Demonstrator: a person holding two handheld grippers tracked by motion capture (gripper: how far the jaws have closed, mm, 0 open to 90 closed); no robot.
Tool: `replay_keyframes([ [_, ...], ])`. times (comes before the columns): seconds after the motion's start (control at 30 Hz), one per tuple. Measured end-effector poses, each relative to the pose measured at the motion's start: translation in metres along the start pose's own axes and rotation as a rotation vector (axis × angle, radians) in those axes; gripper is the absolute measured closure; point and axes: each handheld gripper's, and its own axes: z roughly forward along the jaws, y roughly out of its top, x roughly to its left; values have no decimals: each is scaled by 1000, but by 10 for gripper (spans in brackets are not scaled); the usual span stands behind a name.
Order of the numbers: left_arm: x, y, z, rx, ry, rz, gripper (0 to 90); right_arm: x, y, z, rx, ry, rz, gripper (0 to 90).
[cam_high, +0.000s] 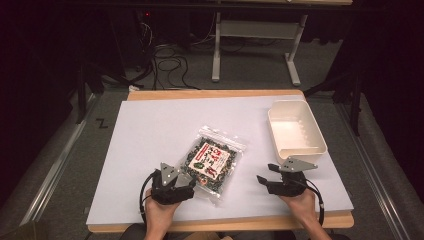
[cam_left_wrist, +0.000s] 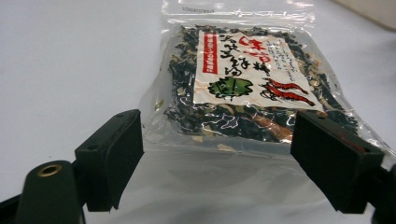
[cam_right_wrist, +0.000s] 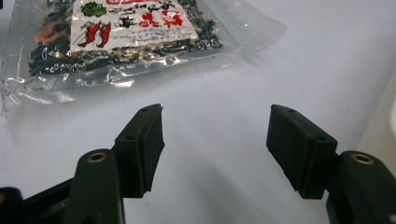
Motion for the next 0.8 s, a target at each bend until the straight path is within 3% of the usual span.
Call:
replay_keyframes([
  [0.13, 0, 0, 0, 7, 2, 0, 171, 2, -1, 3, 15, -15, -29, 368],
  [0.37, 2, 0, -1, 14, 12, -24, 160, -1, -2, 5, 22, -16, -17, 364],
  [0.63, -1, 1, -5, 19, 36, -40, 158, -1, -3, 5, 29, -46, -59, 388],
  [0.8, 1, 1, -3, 53, 44, -45, 158, -2, -2, 6, 35, -59, -56, 380],
])
